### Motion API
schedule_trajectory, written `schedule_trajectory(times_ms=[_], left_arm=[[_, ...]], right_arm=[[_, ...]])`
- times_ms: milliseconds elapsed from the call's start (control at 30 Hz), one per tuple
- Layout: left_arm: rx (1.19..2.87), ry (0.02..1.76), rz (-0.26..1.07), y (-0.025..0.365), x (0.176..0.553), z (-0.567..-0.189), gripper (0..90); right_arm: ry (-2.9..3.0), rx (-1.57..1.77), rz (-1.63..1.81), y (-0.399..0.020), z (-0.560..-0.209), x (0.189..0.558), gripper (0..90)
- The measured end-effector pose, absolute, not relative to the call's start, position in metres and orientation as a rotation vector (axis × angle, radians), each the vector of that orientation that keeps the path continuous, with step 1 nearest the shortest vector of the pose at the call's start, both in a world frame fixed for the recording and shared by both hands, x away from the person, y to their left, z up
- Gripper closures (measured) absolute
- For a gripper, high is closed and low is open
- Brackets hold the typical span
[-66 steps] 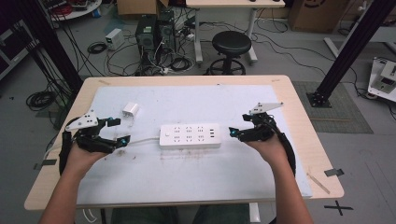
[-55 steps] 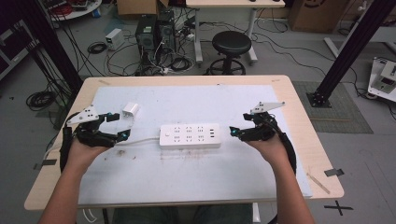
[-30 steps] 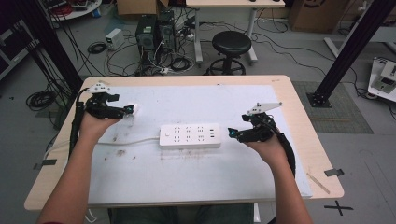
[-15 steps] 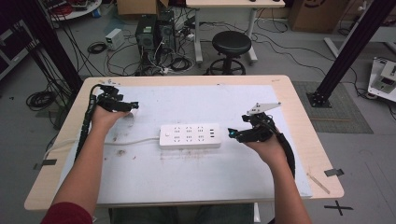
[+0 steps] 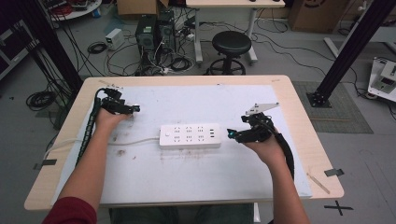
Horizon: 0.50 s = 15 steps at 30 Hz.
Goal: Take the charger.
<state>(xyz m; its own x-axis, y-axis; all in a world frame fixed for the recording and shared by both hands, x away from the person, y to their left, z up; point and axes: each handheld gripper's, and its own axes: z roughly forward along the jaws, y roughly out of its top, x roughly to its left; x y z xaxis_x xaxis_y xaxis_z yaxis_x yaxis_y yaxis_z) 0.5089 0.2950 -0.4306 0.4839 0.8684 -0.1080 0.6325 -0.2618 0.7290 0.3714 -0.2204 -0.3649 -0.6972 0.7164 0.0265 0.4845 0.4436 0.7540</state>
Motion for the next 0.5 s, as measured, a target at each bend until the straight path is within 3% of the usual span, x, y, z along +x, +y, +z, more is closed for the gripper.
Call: schedule_trajectory(times_ms=[500], left_arm=[[2.055, 1.273, 0.425, 0.292, 0.511, -0.441, 30.7]], right_arm=[[2.386, 1.04, 1.125, -0.223, -0.364, 0.369, 19.6]])
